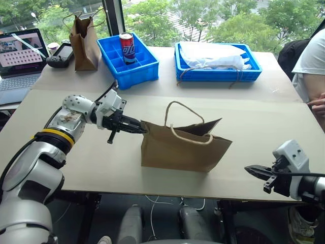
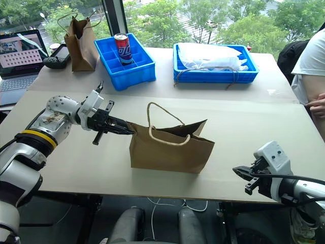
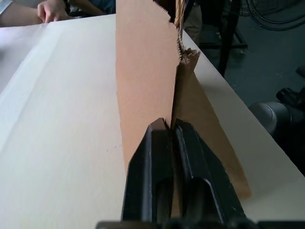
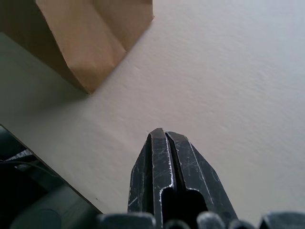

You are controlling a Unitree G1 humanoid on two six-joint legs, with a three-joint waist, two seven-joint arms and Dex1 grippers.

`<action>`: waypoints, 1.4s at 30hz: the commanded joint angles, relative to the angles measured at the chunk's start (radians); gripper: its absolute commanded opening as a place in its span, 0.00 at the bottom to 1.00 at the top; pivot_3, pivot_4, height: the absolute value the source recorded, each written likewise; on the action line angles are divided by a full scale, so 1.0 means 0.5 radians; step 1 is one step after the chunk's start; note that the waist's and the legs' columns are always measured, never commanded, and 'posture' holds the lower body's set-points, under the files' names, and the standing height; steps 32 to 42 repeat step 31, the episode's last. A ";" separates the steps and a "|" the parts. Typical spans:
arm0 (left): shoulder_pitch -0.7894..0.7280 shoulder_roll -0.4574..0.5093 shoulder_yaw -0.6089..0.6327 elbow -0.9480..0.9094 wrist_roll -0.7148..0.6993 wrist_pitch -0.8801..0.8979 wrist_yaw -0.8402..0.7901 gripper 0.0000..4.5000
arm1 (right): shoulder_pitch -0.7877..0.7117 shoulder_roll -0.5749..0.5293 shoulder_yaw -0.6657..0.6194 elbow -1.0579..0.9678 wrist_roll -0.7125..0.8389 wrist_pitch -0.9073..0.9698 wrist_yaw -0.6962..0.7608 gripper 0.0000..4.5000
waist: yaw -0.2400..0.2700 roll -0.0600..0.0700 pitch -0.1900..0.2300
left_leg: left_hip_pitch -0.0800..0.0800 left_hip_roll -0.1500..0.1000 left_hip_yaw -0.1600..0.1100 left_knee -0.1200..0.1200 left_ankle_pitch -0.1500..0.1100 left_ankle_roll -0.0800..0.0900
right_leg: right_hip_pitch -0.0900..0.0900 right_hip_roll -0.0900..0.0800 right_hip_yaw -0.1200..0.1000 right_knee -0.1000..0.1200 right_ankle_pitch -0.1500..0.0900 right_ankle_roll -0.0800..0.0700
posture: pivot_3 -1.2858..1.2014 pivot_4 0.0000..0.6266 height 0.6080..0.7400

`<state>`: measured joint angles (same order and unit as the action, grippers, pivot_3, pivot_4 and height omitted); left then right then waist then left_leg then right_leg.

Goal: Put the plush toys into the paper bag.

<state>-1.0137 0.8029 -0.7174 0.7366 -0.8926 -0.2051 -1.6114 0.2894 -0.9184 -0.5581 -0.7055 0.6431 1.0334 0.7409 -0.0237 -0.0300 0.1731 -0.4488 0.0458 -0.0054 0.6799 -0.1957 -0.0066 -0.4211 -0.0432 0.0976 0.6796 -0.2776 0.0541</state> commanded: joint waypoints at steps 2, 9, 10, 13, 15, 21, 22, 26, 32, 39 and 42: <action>-0.014 0.103 0.126 -0.115 0.006 0.126 -0.006 0.51 | -0.045 -0.045 0.010 0.050 -0.017 -0.043 0.011 0.00 | 0.000 0.000 0.000 | 0.000 0.000 0.000 0.000 0.000 0.000 | 0.000 0.000 0.000 0.000 0.000 0.000 | 0.52 0.24 0.65; 0.180 0.305 0.389 -0.258 0.003 0.203 -0.006 0.99 | -0.054 -0.048 0.005 0.196 -0.111 -0.199 0.060 0.00 | -0.004 0.000 0.000 | 0.001 0.000 0.001 0.000 0.000 0.000 | 0.000 0.000 0.001 0.000 0.000 -0.001 | 0.52 0.24 0.65; 0.240 0.343 0.460 -0.271 0.010 0.206 -0.006 0.99 | -0.069 -0.019 -0.015 0.219 -0.107 -0.239 0.062 0.00 | -0.011 0.000 0.000 | 0.001 0.001 0.001 -0.001 0.000 0.000 | 0.000 0.000 0.000 0.000 0.001 -0.001 | 0.52 0.24 0.65; 0.409 0.338 0.742 -0.216 0.136 0.169 0.006 0.99 | -0.094 0.090 -0.071 0.260 -0.096 -0.377 0.051 0.00 | -0.011 0.000 0.000 | 0.004 0.002 0.001 -0.002 0.000 0.000 | 0.001 0.000 0.000 0.001 0.000 -0.001 | 0.52 0.24 0.65; 0.531 0.373 0.823 -0.260 0.224 0.395 0.149 0.99 | -0.090 0.206 -0.125 0.272 -0.058 -0.460 0.038 0.00 | -0.006 0.000 0.000 | 0.005 0.002 0.001 -0.001 0.000 0.000 | 0.002 0.000 0.000 0.002 0.000 -0.001 | 0.52 0.24 0.65; 1.191 0.234 1.250 -0.881 0.347 0.754 1.133 0.99 | 0.039 0.617 -0.207 0.379 -0.176 -0.935 -0.028 0.00 | 0.007 0.001 -0.001 | 0.005 0.004 0.002 -0.003 0.000 0.000 | 0.002 -0.001 -0.001 0.001 0.003 -0.005 | 0.52 0.24 0.65; 1.273 0.186 1.286 -0.970 0.398 0.808 1.293 0.99 | 0.057 0.642 -0.168 0.415 -0.251 -1.040 -0.029 0.00 | 0.016 0.001 -0.001 | 0.005 0.004 0.002 -0.002 0.000 0.000 | 0.001 -0.001 -0.001 0.001 0.005 -0.009 | 0.52 0.24 0.65; 1.521 -0.013 1.410 -1.247 0.523 0.839 1.617 0.99 | 0.023 0.696 -0.069 0.526 -0.378 -1.237 -0.071 0.00 | 0.018 0.001 -0.001 | 0.008 0.004 0.005 0.000 0.000 -0.001 | 0.004 -0.002 0.000 0.002 0.005 -0.008 | 0.52 0.24 0.65; 1.635 -0.151 1.490 -1.375 0.578 0.888 1.656 0.99 | -0.013 0.673 0.057 0.596 -0.459 -1.326 -0.072 0.00 | 0.003 0.002 -0.002 | 0.012 0.005 0.007 -0.002 0.000 -0.001 | 0.002 0.000 0.001 0.004 0.006 -0.011 | 0.52 0.24 0.65; 1.635 -0.151 1.490 -1.375 0.578 0.888 1.656 0.99 | -0.013 0.673 0.057 0.596 -0.459 -1.326 -0.072 0.00 | 0.003 0.002 -0.002 | 0.012 0.005 0.007 -0.002 0.000 -0.001 | 0.002 0.000 0.001 0.004 0.006 -0.011 | 0.52 0.24 0.65; 1.635 -0.151 1.490 -1.375 0.578 0.888 1.656 0.99 | -0.013 0.673 0.057 0.596 -0.459 -1.326 -0.072 0.00 | 0.003 0.002 -0.002 | 0.012 0.005 0.007 -0.002 0.000 -0.001 | 0.002 0.000 0.001 0.004 0.006 -0.011 | 0.52 0.24 0.65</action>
